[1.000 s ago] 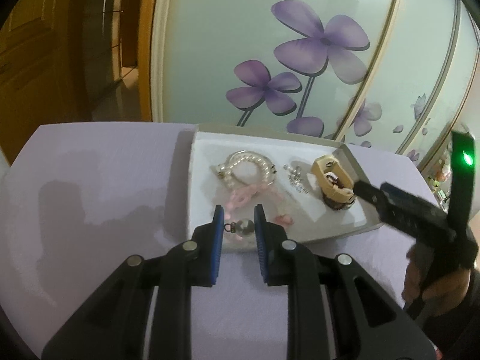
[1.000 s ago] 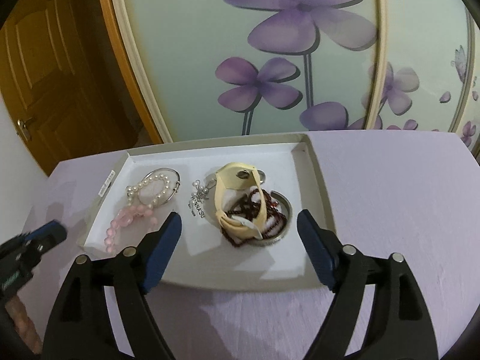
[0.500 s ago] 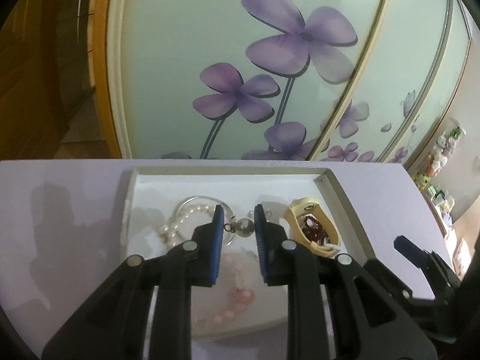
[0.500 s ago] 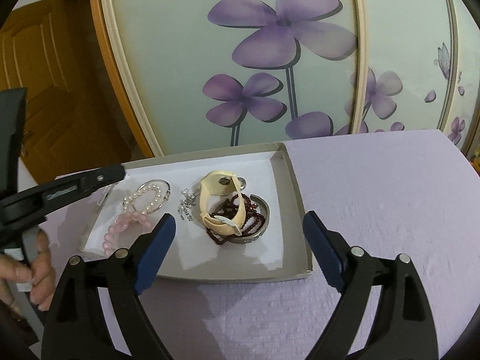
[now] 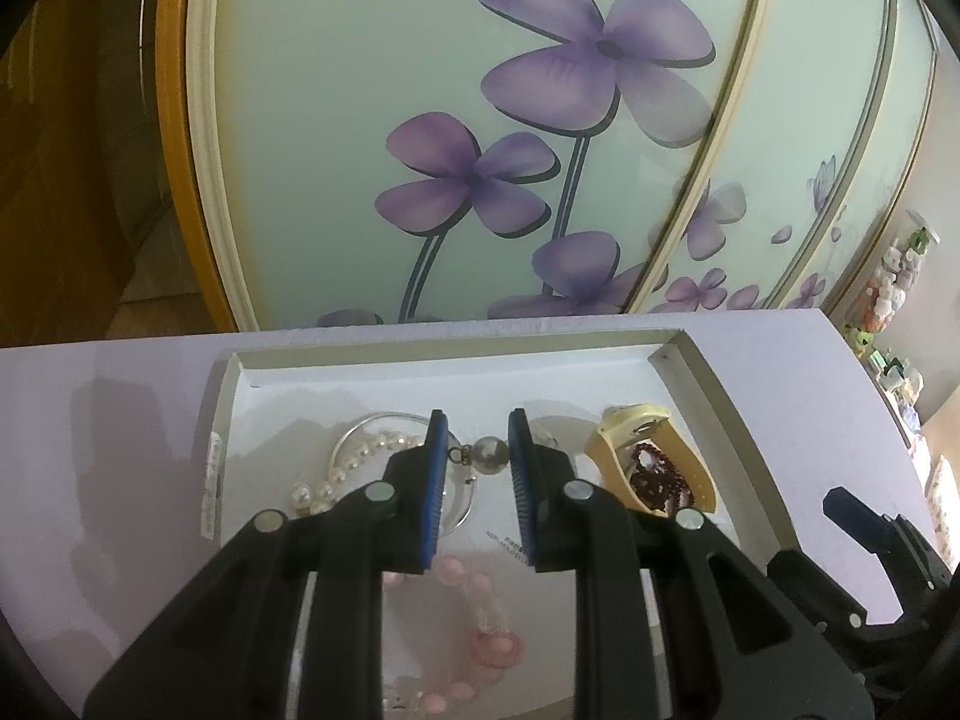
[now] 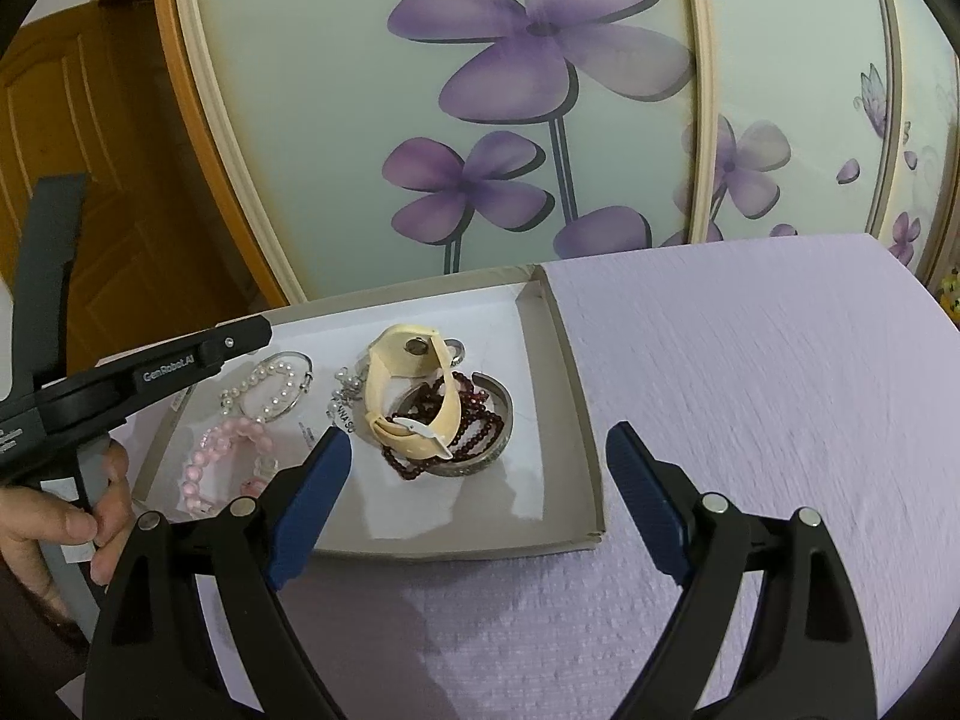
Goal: Organize jewelry
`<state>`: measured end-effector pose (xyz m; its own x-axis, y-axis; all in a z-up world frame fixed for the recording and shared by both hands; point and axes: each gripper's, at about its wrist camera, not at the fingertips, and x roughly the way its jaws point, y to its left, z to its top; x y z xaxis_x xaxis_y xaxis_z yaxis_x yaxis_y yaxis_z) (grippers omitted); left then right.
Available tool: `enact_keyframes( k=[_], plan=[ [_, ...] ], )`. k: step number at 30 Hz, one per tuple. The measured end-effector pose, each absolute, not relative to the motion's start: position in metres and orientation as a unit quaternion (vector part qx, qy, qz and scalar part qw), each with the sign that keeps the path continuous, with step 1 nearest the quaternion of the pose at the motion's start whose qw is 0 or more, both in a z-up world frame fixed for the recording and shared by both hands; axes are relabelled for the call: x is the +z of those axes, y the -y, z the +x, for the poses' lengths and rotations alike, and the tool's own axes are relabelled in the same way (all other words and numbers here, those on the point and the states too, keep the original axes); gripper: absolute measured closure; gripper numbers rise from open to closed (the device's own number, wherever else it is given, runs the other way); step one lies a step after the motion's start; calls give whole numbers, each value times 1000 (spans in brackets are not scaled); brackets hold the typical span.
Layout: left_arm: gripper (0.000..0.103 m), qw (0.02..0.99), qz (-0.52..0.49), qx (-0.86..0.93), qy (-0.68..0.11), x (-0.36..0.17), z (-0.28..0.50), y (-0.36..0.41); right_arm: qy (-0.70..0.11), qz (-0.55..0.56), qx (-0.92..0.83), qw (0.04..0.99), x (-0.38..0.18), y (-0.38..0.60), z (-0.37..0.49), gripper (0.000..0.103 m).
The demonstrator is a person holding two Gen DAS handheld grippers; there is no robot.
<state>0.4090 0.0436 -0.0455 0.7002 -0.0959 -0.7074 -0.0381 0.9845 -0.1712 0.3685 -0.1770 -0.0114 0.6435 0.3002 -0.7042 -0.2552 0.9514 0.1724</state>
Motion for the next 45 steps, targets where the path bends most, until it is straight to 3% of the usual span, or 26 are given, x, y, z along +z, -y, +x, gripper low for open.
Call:
enact_keyframes(
  k=[2,5,11,16,23,33,45],
  plan=[
    [81,918,-85,-14,-388,-47,409,-43,-394,28,153,906,-12,178,367,14],
    [58,919,-85,-7,-384,-47,404,-41,-393,28,152,906,-11,179,366,15],
    [37,926,-89,-2,-367,-41,384,-46,-385,26,148,911,-7,181,359,10],
    [26,934,-80,8,-349,-32,355,-51,-376,24,147,915,-1,182,348,8],
    [4,945,-81,16,-317,-14,313,-58,-357,18,145,923,10,183,334,1],
    [2,957,-57,71,-275,3,249,-64,-319,10,150,936,27,182,311,1],
    [2,953,-109,64,-274,-23,207,-66,-307,5,179,935,18,177,279,1]
  ],
)
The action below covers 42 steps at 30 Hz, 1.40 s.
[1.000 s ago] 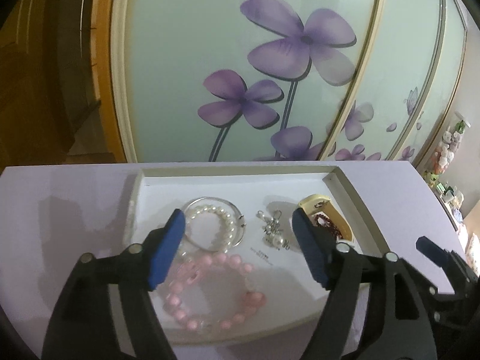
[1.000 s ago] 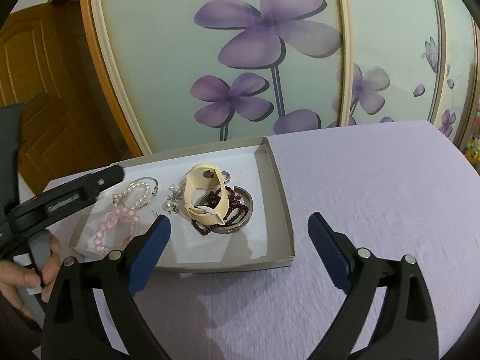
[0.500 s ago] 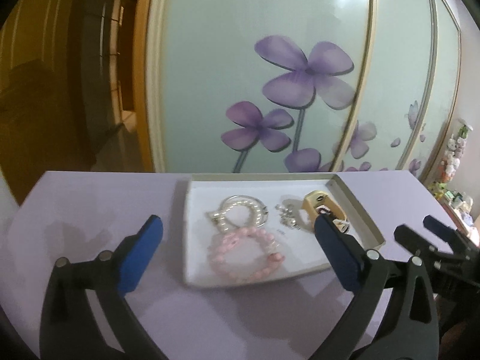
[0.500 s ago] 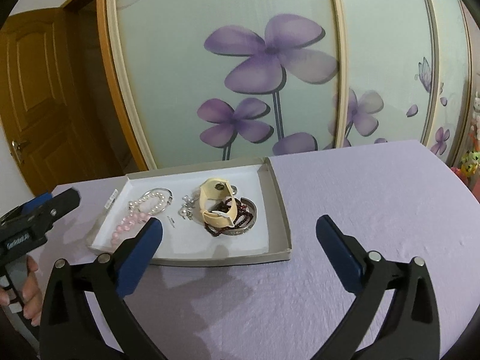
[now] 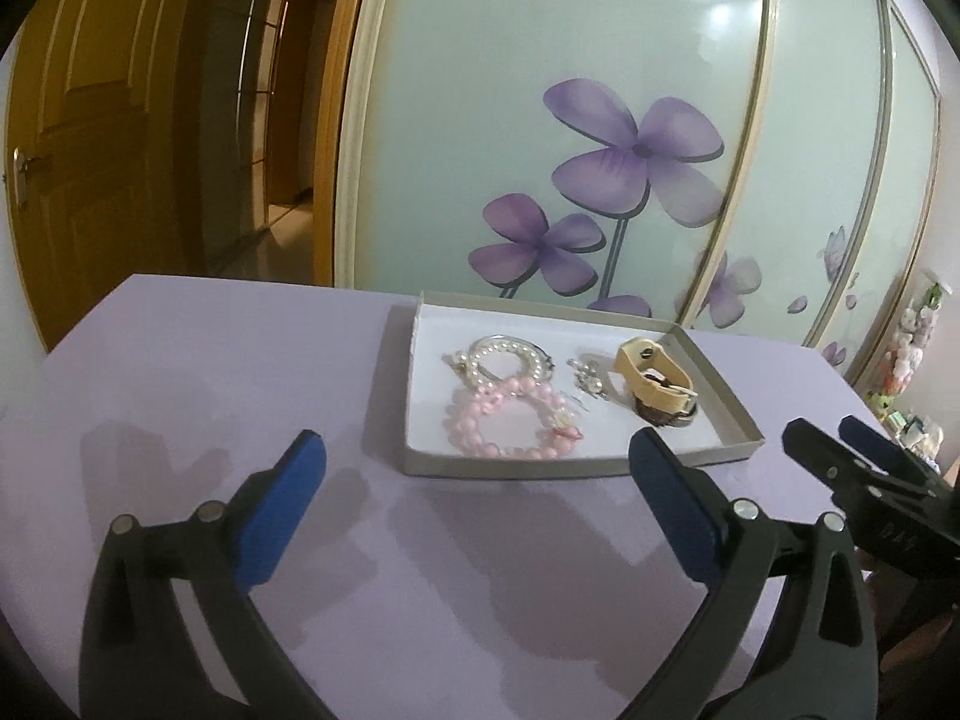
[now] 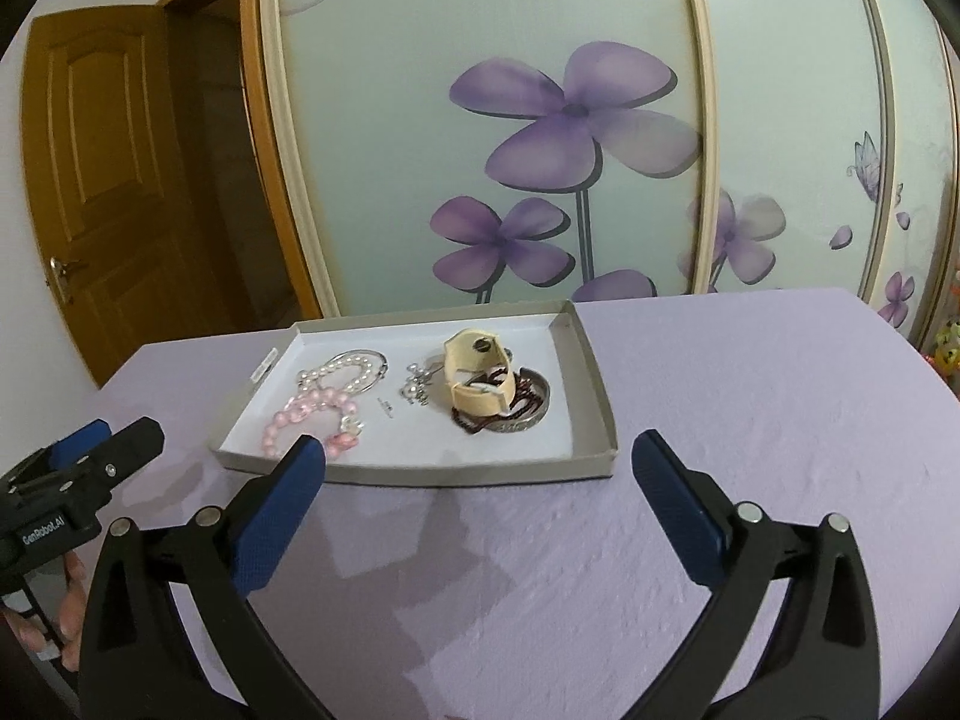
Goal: Organize jewelry
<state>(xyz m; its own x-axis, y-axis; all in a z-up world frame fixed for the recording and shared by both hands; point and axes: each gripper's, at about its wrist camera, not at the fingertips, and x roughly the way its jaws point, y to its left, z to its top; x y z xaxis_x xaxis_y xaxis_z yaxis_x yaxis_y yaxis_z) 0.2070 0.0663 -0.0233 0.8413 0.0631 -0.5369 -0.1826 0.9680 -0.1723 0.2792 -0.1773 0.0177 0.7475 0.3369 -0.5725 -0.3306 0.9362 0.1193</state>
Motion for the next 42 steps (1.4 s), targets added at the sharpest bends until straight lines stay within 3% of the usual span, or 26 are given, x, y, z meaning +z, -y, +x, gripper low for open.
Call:
enact_keyframes(
  k=[42],
  plan=[
    [2,961,-108,24,-252,-23,198,-52,-286,19,194,938,18,179,266,1]
  ],
)
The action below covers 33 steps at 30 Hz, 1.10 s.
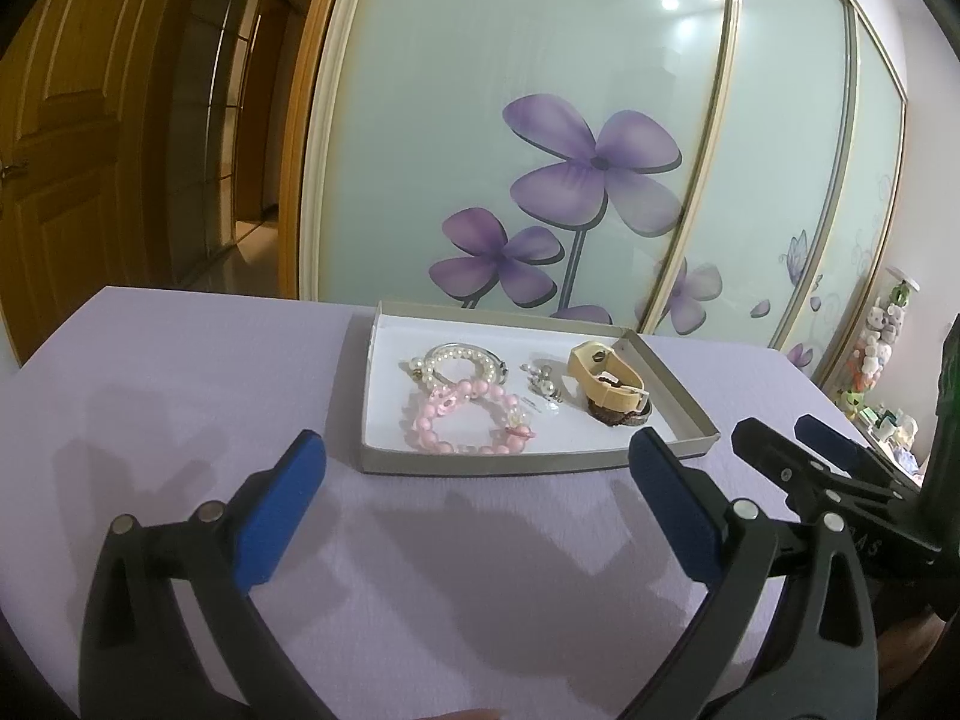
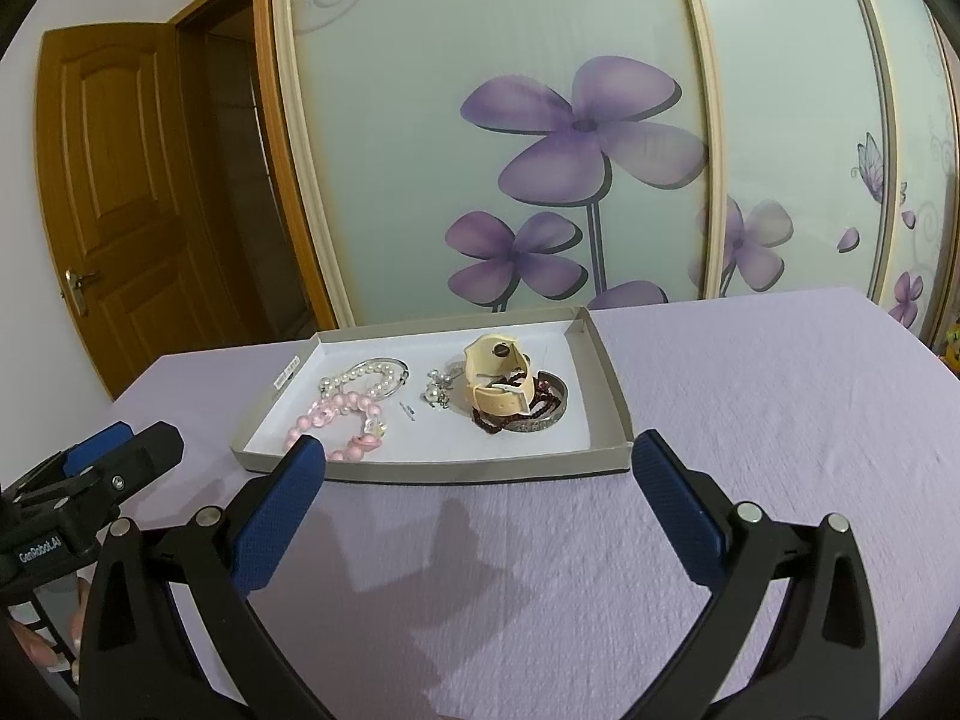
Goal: Organize jewelry
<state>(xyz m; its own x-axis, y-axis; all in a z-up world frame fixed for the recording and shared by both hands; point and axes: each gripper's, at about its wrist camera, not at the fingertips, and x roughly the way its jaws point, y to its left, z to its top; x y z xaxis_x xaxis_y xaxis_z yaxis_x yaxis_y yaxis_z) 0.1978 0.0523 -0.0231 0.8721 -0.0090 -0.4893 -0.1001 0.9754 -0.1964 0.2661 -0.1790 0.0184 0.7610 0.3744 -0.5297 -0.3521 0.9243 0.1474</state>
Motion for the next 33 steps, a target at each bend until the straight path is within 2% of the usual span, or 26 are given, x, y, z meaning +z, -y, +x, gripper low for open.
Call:
enact_keyframes(
  k=[33],
  plan=[
    [2,962,-107,26,-249,-21,201,-54,-282,21,195,939,22,183,266,1]
  ],
)
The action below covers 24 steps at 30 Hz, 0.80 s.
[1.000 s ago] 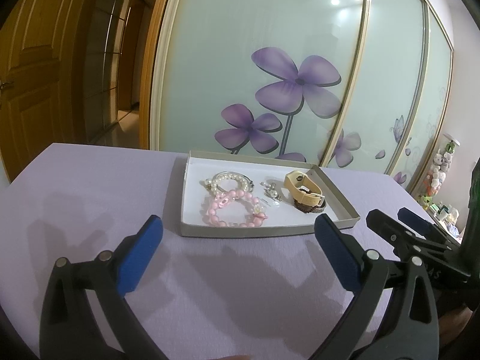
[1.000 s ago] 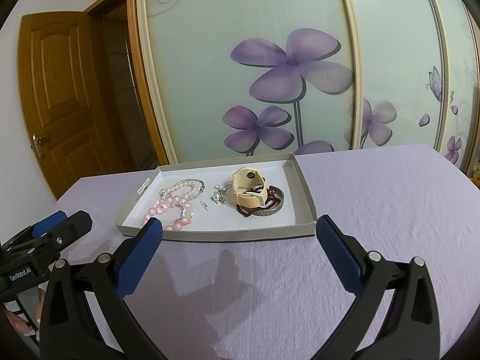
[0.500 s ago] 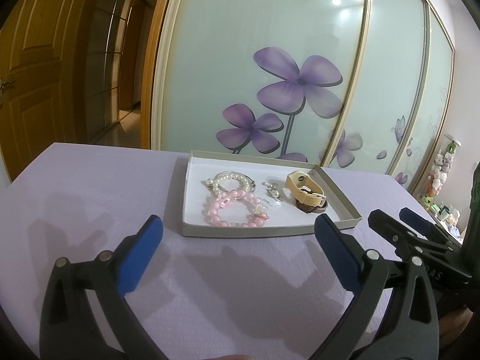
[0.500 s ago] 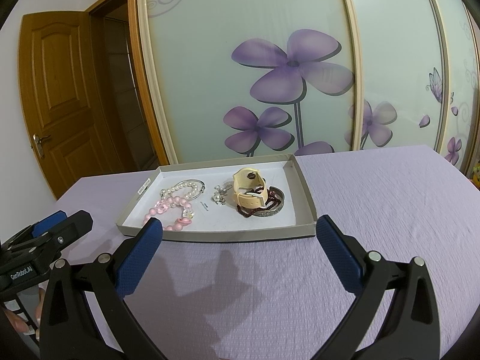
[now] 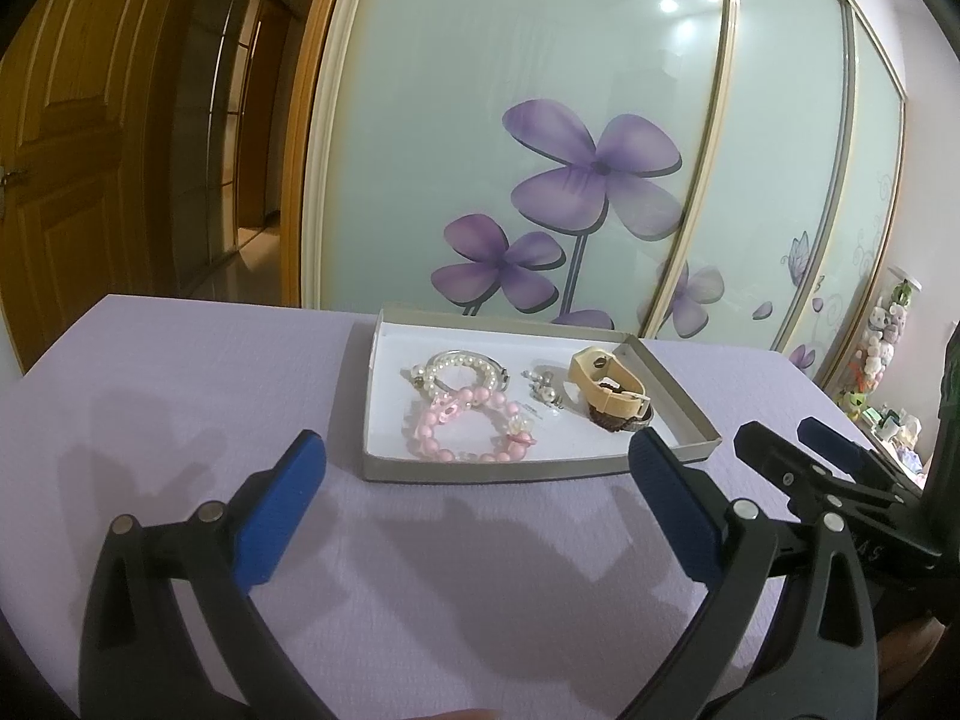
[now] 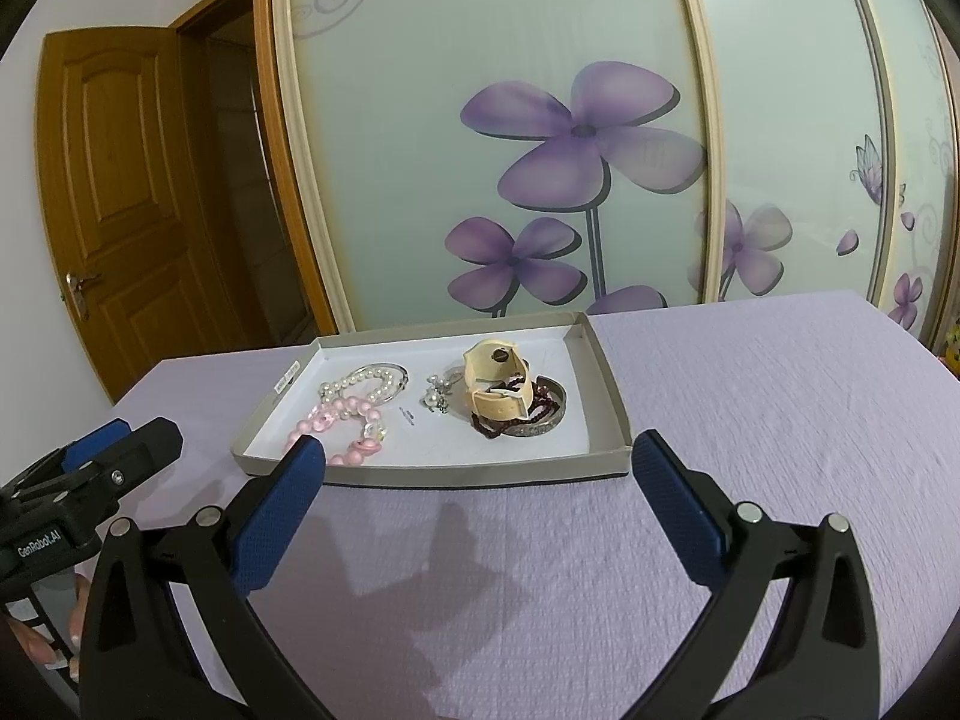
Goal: Organize jewelry
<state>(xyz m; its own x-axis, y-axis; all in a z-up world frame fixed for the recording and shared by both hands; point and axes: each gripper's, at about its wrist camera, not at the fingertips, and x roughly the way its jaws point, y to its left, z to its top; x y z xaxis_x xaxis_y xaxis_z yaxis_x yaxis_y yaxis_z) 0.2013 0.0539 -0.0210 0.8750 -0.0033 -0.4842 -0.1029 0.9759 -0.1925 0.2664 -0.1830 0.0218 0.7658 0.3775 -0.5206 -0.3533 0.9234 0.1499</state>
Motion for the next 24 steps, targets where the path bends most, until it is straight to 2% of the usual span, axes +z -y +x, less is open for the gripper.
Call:
enact_keyframes(
  k=[24],
  plan=[
    [2,963,-105,25,-246,-18,204,-54,-279,22,194,940,22,184,268,1]
  ],
)
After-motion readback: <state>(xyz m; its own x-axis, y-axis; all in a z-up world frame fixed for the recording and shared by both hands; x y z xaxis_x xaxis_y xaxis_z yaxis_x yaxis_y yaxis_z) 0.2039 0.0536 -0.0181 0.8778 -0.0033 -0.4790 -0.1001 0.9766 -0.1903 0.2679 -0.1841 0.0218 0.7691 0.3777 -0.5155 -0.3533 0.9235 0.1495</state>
